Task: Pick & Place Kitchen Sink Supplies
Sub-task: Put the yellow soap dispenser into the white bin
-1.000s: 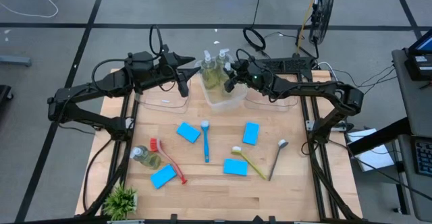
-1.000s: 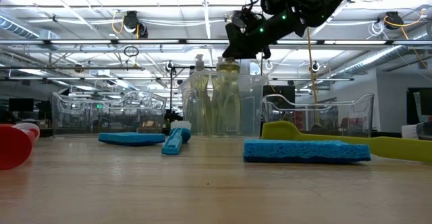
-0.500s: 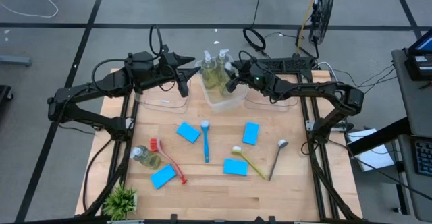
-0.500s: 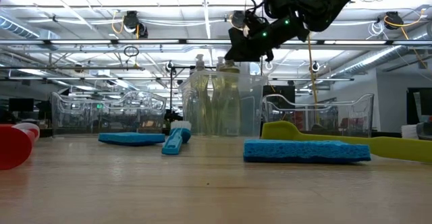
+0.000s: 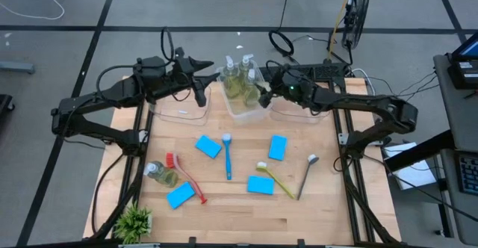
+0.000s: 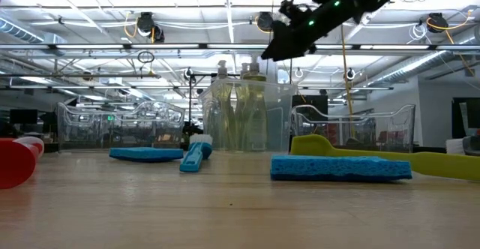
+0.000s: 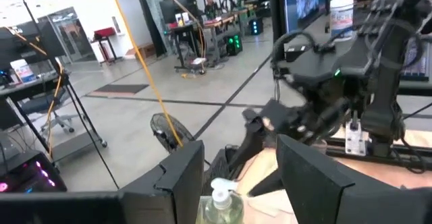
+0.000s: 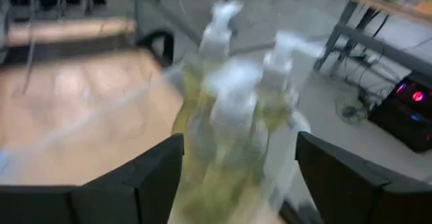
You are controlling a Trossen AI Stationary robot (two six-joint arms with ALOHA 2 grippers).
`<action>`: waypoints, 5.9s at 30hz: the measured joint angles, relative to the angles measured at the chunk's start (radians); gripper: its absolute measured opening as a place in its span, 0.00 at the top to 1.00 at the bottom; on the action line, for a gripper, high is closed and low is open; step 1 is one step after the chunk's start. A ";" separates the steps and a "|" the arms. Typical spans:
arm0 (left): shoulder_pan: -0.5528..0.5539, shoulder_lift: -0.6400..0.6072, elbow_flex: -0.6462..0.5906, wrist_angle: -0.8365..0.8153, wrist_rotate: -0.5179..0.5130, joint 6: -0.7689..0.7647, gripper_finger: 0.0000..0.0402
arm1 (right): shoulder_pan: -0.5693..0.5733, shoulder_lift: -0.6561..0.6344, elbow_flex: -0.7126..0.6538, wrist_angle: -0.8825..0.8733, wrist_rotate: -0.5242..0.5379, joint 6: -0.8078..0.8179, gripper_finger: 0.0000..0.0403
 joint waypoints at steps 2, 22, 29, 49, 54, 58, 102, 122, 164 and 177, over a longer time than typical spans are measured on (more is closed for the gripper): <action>-0.012 -0.009 -0.001 -0.001 0.000 -0.002 0.54 | 0.015 -0.052 -0.002 -0.092 0.000 -0.015 0.30; -0.434 -0.029 0.118 -0.658 -0.257 -0.546 0.54 | 0.061 -0.367 -0.001 -0.503 -0.008 0.042 0.29; -0.533 -0.028 0.251 -1.169 -0.052 -1.076 0.54 | 0.061 -0.366 -0.001 -0.503 -0.008 0.042 0.30; -0.953 -0.030 0.254 -1.388 0.169 -1.770 0.54 | 0.062 -0.366 -0.001 -0.503 -0.008 0.039 0.30; -1.099 -0.015 0.252 -1.390 0.098 -1.896 0.54 | 0.061 -0.366 -0.001 -0.503 -0.009 0.035 0.30; -1.219 0.012 0.252 -1.389 0.089 -2.008 0.54 | 0.061 -0.366 -0.001 -0.503 -0.009 0.034 0.30; -1.548 0.316 0.142 -1.387 -0.323 -2.396 0.54 | 0.061 -0.366 -0.001 -0.502 -0.008 0.073 0.31; -1.541 0.152 0.061 -1.388 -0.303 -2.265 0.54 | 0.061 -0.366 -0.001 -0.501 -0.008 0.095 0.31; -1.456 0.076 -0.080 -1.389 -0.404 -2.062 0.54 | 0.061 -0.366 -0.001 -0.468 -0.008 0.103 0.31; -1.497 0.076 -0.139 -1.389 -0.510 -2.127 0.54 | 0.061 -0.366 -0.001 -0.469 -0.008 0.113 0.31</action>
